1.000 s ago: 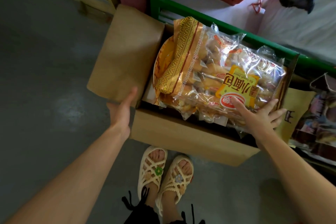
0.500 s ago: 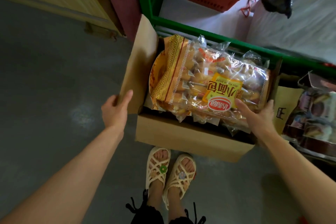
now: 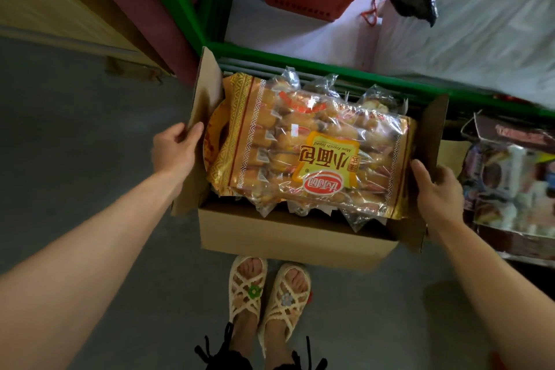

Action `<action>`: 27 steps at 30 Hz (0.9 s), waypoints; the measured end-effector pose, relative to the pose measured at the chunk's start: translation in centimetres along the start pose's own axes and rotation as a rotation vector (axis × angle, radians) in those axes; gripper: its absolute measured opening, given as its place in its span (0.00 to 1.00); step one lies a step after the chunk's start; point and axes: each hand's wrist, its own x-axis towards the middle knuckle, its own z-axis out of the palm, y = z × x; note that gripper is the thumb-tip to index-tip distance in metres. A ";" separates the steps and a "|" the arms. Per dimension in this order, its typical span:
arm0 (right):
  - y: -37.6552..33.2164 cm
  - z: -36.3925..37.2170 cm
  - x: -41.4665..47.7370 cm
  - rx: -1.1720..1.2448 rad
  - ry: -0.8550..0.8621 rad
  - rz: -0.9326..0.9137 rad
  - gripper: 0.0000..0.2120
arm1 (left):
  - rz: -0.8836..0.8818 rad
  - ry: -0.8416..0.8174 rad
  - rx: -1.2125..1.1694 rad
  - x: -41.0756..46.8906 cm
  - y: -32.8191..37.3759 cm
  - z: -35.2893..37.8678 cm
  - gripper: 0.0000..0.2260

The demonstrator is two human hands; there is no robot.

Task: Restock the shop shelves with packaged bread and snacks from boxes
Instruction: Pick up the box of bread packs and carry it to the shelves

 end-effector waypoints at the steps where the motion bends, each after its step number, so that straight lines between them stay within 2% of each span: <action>1: 0.2 -0.2 0.3 0.001 0.012 -0.014 0.21 | 0.004 -0.001 0.012 0.3 -0.1 0.3 0.13; 8: 1.3 -0.3 2.3 0.035 0.040 -0.034 0.12 | 0.003 0.032 0.078 0.6 0.1 1.1 0.15; 13: 1.7 -0.1 3.0 0.033 0.053 -0.011 0.18 | 0.046 0.067 0.104 0.6 -0.2 1.1 0.19; 17: 1.8 -0.6 3.5 -0.030 0.152 0.026 0.18 | 0.085 0.107 0.092 0.8 -0.7 1.1 0.21; 21: 2.0 -1.1 3.8 -0.078 0.214 0.013 0.18 | 0.102 0.120 0.081 1.1 -0.7 1.1 0.20; 27: 2.0 -1.3 3.3 -0.056 0.216 -0.009 0.19 | 0.086 0.129 0.061 1.1 -1.0 1.0 0.20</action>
